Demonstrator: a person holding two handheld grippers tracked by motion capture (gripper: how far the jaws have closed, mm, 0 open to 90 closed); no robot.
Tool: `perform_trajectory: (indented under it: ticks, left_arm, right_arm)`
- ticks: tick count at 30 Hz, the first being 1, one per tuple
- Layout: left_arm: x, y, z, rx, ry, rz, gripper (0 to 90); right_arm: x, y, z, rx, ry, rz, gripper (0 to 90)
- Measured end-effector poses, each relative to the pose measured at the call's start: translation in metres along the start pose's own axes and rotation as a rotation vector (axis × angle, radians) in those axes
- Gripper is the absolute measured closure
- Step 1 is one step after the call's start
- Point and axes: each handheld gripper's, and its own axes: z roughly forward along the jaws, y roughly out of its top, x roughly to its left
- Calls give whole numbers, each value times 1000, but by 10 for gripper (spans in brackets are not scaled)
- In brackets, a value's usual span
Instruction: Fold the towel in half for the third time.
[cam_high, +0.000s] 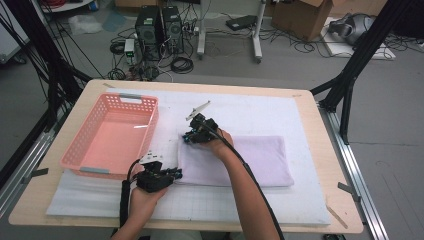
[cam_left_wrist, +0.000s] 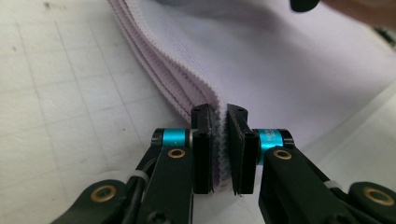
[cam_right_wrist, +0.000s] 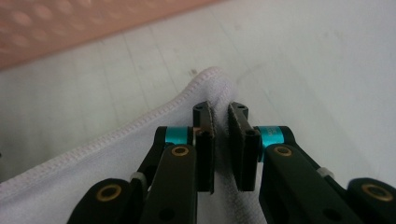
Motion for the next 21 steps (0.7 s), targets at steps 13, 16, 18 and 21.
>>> perform_trajectory:
  ticks: [13, 16, 18, 21]
  left_arm:
    - [-26, 24, 3, -69, -121, 29, 810]
    - [-32, 29, 7, -67, -131, 43, 810]
    - [-42, 36, 13, -62, -144, 61, 810]
    - [-51, 42, 20, -54, -156, 77, 810]
  right_arm:
    - [-7, -1, -60, -155, 6, 2, 818]
    - [-9, -5, -71, -166, -8, 5, 818]
    - [-11, -8, -78, -175, -18, 6, 818]
    - [-13, -14, -88, -185, -33, 12, 818]
